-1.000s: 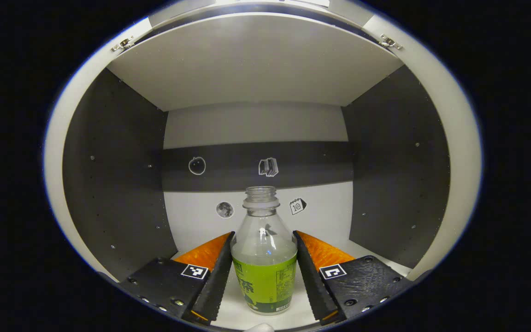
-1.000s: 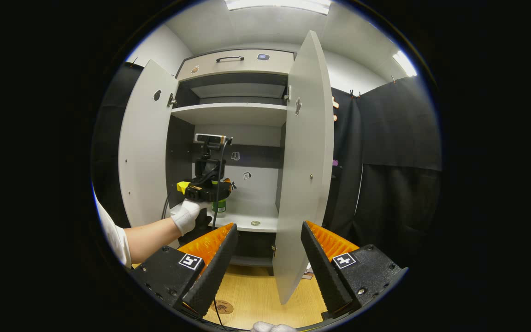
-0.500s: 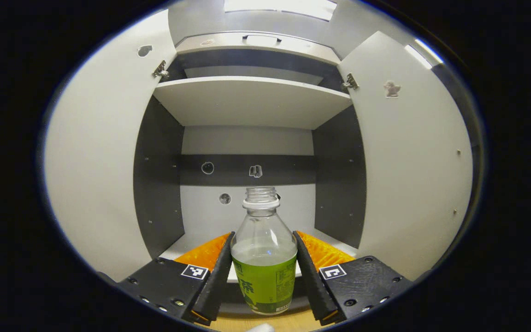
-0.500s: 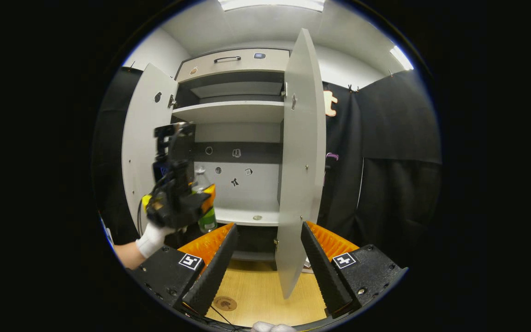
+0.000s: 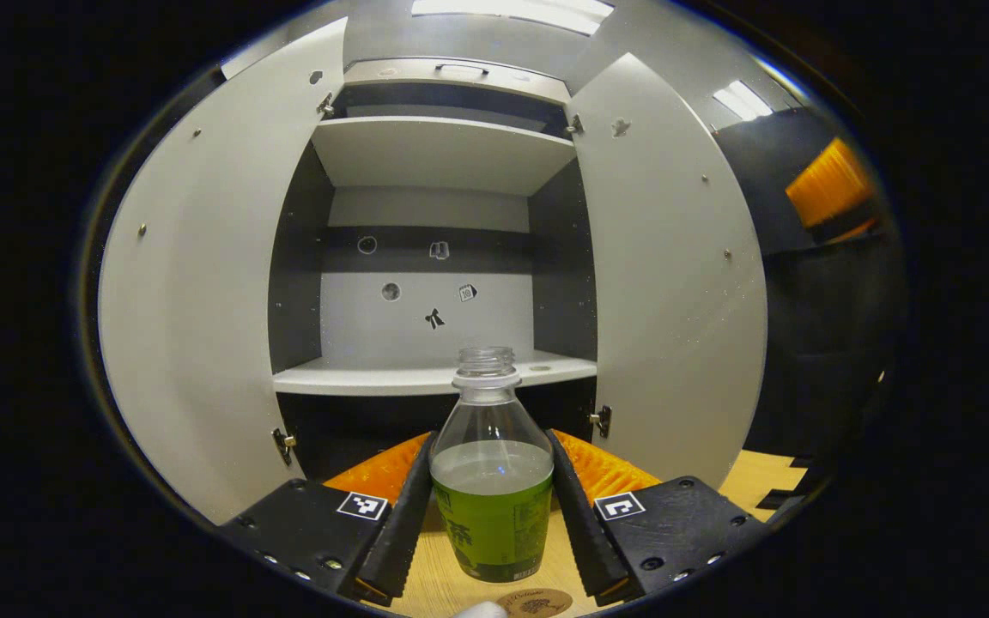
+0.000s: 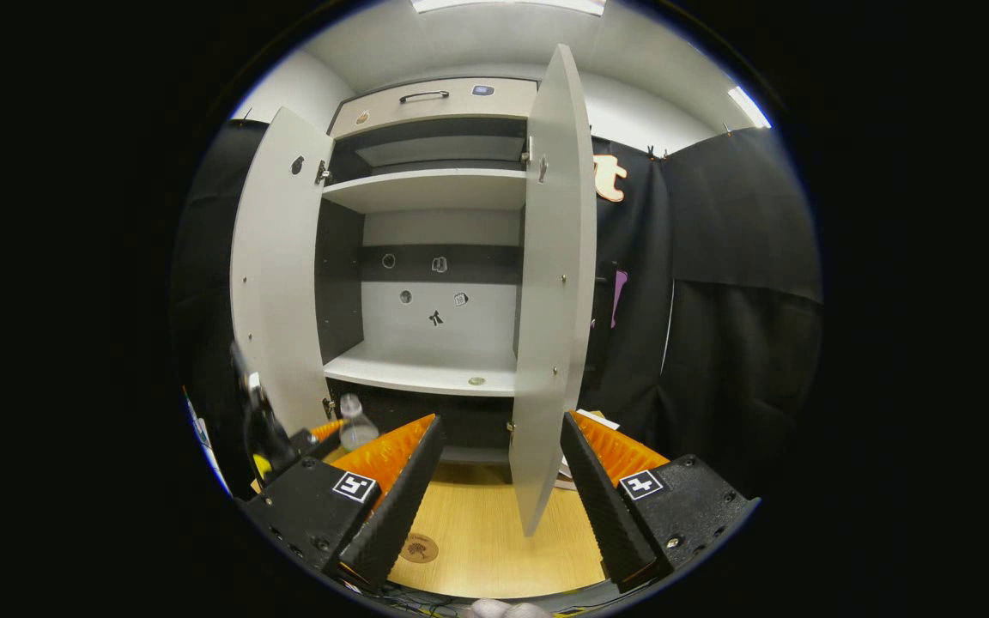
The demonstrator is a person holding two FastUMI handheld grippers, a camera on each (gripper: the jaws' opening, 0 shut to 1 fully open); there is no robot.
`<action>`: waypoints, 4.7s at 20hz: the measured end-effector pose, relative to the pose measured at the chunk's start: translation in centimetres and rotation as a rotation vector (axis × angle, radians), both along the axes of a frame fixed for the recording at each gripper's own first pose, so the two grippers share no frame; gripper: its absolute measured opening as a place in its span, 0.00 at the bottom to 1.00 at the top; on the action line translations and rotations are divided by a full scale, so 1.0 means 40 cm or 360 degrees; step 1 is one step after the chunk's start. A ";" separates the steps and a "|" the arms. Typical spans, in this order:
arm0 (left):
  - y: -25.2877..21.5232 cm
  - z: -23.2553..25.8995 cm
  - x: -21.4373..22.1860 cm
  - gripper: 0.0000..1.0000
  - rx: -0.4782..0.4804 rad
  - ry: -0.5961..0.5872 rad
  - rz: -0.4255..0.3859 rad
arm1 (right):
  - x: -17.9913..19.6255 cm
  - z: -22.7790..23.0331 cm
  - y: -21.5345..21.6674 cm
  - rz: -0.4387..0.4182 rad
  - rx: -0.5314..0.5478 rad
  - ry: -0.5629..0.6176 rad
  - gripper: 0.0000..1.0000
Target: Grasp the bottle in the cabinet with the left hand and place it on the coaster, then close the right door with the right hand and the left door with the left hand.
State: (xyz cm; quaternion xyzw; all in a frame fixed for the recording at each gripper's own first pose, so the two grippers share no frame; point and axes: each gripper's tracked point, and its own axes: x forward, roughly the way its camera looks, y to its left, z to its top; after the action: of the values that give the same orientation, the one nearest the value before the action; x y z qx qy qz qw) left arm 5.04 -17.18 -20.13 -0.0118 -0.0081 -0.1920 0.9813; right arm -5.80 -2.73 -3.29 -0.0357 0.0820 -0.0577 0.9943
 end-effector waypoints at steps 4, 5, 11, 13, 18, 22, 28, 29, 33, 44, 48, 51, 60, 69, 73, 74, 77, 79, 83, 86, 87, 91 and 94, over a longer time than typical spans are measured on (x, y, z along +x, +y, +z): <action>-0.043 -0.136 -0.050 0.72 -0.0097 0.0085 -0.0101 | -0.023 -0.032 -0.015 -0.0017 -0.0033 0.0074 0.85; -0.050 -0.167 -0.057 0.72 -0.0107 0.0094 -0.0102 | -0.029 -0.045 -0.018 -0.0016 -0.0036 0.0101 0.85; -0.109 -0.320 -0.093 0.73 -0.0104 0.0123 -0.0174 | -0.039 -0.088 -0.050 -0.0027 -0.0072 0.0195 0.85; -0.110 -0.346 -0.088 0.73 -0.0050 0.0089 -0.0171 | -0.038 -0.088 -0.055 -0.0019 -0.0092 0.0203 0.85; -0.106 -0.369 -0.087 0.72 -0.0061 0.0030 -0.0164 | -0.041 -0.093 -0.054 0.0008 -0.0115 0.0211 0.85; -0.108 -0.374 -0.095 0.81 -0.0048 0.0109 -0.0158 | -0.037 -0.095 -0.045 0.0038 -0.0104 0.0224 0.85; -0.093 -0.223 -0.104 0.97 -0.0088 0.0039 -0.0143 | -0.038 -0.098 -0.031 0.0056 -0.0077 0.0214 0.85; -0.087 -0.187 -0.105 0.97 -0.0108 0.0027 -0.0134 | -0.039 -0.092 -0.030 0.0055 -0.0074 0.0203 0.85; -0.047 -0.037 -0.100 0.97 -0.0148 -0.0006 -0.0094 | -0.034 -0.065 -0.027 0.0053 -0.0044 0.0135 0.85; 0.226 0.373 -0.095 0.97 -0.0123 -0.0031 0.0166 | 0.008 0.040 -0.090 -0.0012 0.0014 -0.0133 0.85; 0.382 0.398 -0.156 0.97 0.0019 -0.0023 0.0340 | 0.040 0.087 -0.201 -0.0142 0.0049 -0.0221 0.85; 0.468 0.384 -0.203 0.96 0.0026 0.0024 0.0430 | 0.070 0.131 -0.298 -0.0231 0.0029 -0.0284 0.85; 0.470 0.383 -0.318 0.96 -0.0026 0.0071 0.0540 | 0.220 0.198 -0.458 -0.0211 0.0126 -0.0319 0.85; 0.366 0.449 -0.311 0.96 -0.0111 0.0123 0.0663 | 0.281 0.206 -0.385 0.0288 0.0231 -0.0166 0.80; 0.339 0.471 -0.319 0.94 -0.0100 0.0131 0.0757 | 0.286 0.205 -0.352 0.0393 0.0280 -0.0111 0.81; 0.331 0.476 -0.319 0.97 -0.0104 0.0134 0.0781 | 0.286 0.202 -0.338 0.0416 0.0286 -0.0100 0.81; 0.319 0.487 -0.316 0.96 -0.0109 0.0148 0.0846 | 0.289 0.197 -0.273 0.0513 0.0314 -0.0080 0.81; 0.313 0.490 -0.313 0.99 -0.0113 0.0175 0.0857 | 0.302 0.195 -0.221 0.0585 0.0327 -0.0085 0.81; 0.344 0.497 -0.318 0.97 -0.0101 0.0155 0.0915 | 0.338 0.157 -0.162 0.0571 0.0237 -0.0051 0.81; 0.385 0.477 -0.319 0.96 -0.0095 0.0154 0.0913 | 0.360 0.146 -0.094 0.0600 0.0248 -0.0062 0.81; 0.399 0.474 -0.319 0.99 -0.0080 0.0150 0.0906 | 0.368 0.144 -0.068 0.0614 0.0247 -0.0066 0.81; 0.469 0.464 -0.311 0.96 0.0009 0.0130 0.0856 | 0.378 0.138 0.063 0.0694 0.0240 -0.0081 0.81; 0.514 0.456 -0.295 0.96 0.0017 0.0126 0.0801 | 0.354 0.155 0.094 0.0626 0.0258 -0.0176 0.81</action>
State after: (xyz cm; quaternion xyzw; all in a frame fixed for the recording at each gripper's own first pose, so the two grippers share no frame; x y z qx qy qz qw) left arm -6.76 3.37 -1.89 -0.0117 0.0285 0.0589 0.9978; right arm 8.35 1.05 2.90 0.0323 0.0231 0.1423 0.9890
